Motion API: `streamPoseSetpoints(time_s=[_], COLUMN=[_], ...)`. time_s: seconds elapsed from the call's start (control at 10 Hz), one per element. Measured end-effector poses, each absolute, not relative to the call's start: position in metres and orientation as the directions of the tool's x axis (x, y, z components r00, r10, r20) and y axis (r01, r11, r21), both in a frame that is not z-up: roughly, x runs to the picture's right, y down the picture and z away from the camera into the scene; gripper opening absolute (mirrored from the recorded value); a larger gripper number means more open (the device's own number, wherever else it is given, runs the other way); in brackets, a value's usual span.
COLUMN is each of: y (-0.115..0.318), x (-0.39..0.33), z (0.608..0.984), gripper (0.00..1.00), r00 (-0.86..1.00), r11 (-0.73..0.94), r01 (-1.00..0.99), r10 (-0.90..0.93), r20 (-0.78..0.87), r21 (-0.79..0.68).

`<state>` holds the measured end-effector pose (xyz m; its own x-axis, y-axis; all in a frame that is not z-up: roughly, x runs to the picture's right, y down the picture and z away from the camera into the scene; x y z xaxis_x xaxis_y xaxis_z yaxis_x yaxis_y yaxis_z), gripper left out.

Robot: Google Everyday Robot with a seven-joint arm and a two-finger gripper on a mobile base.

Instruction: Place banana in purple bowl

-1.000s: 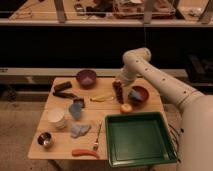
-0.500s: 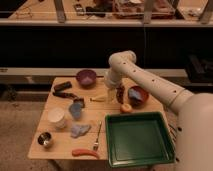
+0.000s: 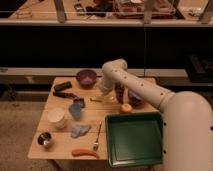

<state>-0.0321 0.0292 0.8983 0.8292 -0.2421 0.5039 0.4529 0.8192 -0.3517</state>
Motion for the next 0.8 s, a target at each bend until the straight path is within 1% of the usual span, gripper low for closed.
streamPoseSetpoints(time_s=[0.5,0.8], y=[0.034,0.038], x=[-0.046,-0.050], z=[0.921,0.931], gripper=[0.71,0.71], r00=[0.841,0.840], r11=[0.809,0.819], r01=[0.436,0.435], r10=[-0.211,-0.219], r20=[0.498,0.497], r21=[-0.395,-0.374])
